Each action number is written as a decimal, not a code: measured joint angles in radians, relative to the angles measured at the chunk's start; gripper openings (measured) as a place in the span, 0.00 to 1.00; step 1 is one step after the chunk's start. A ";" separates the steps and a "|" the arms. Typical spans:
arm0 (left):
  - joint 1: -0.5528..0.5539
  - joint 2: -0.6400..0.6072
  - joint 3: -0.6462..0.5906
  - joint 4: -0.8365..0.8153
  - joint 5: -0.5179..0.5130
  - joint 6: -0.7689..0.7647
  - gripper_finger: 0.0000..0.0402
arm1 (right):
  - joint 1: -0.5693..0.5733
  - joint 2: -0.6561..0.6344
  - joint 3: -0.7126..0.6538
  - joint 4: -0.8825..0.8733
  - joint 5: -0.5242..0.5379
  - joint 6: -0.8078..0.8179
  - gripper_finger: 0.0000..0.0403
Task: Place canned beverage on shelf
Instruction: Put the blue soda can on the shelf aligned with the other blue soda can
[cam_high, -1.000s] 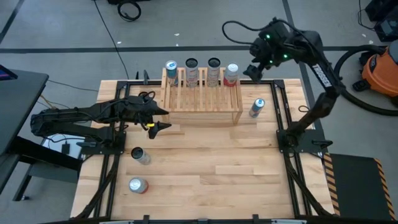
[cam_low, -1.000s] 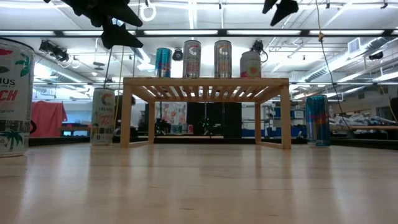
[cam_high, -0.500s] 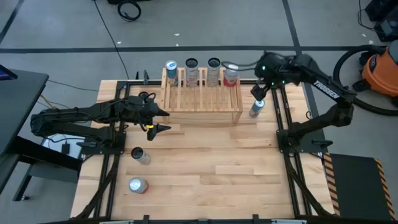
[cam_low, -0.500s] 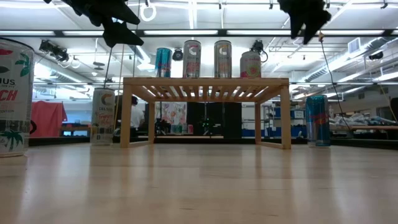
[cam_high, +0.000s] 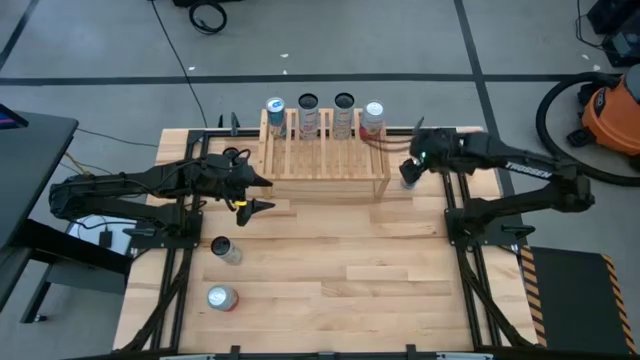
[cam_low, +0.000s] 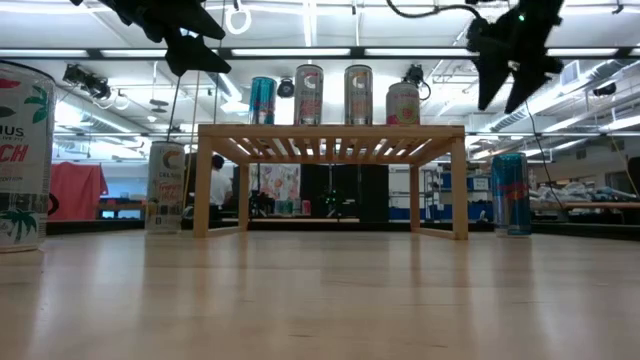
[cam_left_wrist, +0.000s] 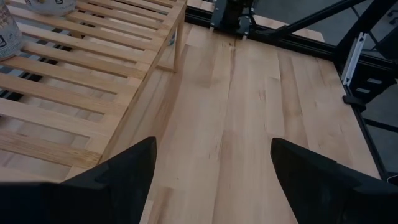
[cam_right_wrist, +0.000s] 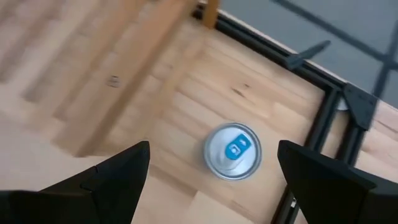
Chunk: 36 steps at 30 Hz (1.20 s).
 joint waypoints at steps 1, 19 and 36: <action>0.000 0.000 0.000 0.000 0.000 0.000 0.79 | 0.016 -0.010 -0.033 0.010 0.034 0.028 0.90; 0.000 0.000 0.000 0.000 0.000 -0.027 0.79 | 0.151 -0.039 -0.331 0.119 0.310 0.398 0.90; 0.000 0.000 0.000 0.001 0.000 -0.025 0.79 | 0.083 -0.039 -0.508 0.419 0.317 0.294 0.86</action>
